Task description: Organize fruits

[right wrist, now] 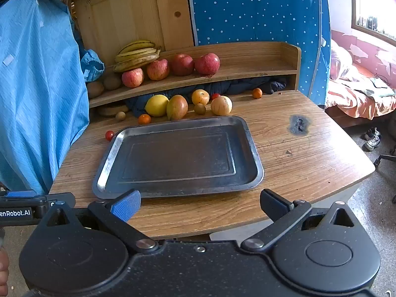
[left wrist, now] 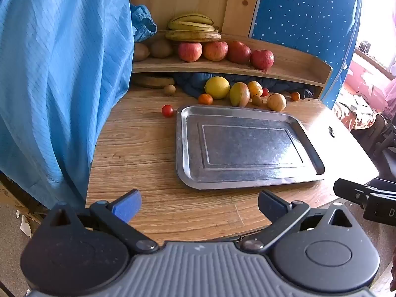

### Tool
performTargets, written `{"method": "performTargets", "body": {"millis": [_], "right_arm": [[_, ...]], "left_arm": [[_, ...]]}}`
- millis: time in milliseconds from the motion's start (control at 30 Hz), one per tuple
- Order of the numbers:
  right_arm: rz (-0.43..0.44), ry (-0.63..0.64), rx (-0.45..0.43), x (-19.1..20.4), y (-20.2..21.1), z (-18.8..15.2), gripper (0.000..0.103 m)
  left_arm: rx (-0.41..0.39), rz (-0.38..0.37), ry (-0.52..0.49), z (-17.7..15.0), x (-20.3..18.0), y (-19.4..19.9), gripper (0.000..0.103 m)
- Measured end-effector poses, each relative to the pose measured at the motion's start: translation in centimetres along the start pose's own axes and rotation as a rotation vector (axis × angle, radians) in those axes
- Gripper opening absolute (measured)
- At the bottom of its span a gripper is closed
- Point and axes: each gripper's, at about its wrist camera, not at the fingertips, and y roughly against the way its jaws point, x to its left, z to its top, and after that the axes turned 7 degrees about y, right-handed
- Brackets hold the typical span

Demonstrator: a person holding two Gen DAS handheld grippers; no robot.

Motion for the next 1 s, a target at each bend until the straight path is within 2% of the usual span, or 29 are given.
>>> {"method": "performTargets", "body": {"millis": [1000], "right_arm": [[0.006, 0.005, 0.015, 0.0, -0.64, 0.29, 0.102]], "left_arm": [[0.019, 0.007, -0.002, -0.12, 0.03, -0.38, 0.102]]}}
